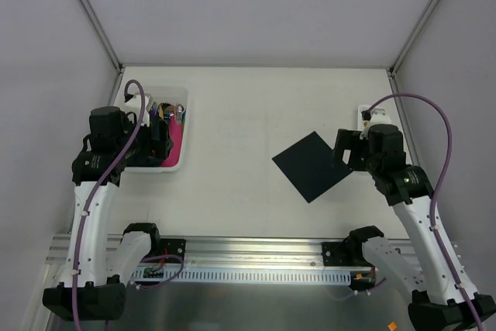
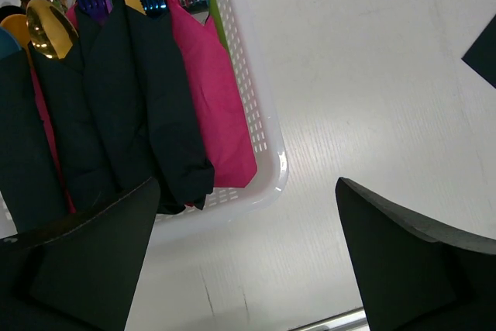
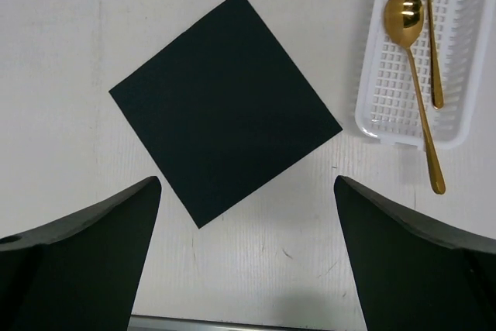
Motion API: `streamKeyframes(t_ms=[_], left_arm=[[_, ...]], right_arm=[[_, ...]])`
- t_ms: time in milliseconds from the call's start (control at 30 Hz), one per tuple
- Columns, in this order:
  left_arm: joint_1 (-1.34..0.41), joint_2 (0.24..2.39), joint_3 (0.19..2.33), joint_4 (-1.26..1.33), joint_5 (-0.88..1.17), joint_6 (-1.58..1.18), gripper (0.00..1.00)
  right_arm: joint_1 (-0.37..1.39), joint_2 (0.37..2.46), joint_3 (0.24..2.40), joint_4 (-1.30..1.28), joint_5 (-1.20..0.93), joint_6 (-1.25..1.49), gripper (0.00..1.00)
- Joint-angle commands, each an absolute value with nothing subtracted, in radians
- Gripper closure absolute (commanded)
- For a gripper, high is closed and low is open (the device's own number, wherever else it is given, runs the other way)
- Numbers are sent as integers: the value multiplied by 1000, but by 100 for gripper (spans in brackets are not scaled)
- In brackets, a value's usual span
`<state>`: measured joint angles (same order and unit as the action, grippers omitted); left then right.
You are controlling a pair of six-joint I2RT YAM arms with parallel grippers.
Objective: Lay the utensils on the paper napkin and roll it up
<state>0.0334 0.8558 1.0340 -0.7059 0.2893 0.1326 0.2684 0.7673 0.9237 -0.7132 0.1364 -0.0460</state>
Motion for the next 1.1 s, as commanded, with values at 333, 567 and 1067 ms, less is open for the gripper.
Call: streamKeyframes(t_ms=[333,567,1067], left_arm=[[34,976,1198,-744,468,129,1],[35,1034,1224,-742,489,103,1],[35,1040,1224,-742,460,127,1]], right_arm=[[351,1087,950,-666,86,-89,1],[403,1322,948,-612,164,-87,13],[449,1666,976,-427,210,-28,26]])
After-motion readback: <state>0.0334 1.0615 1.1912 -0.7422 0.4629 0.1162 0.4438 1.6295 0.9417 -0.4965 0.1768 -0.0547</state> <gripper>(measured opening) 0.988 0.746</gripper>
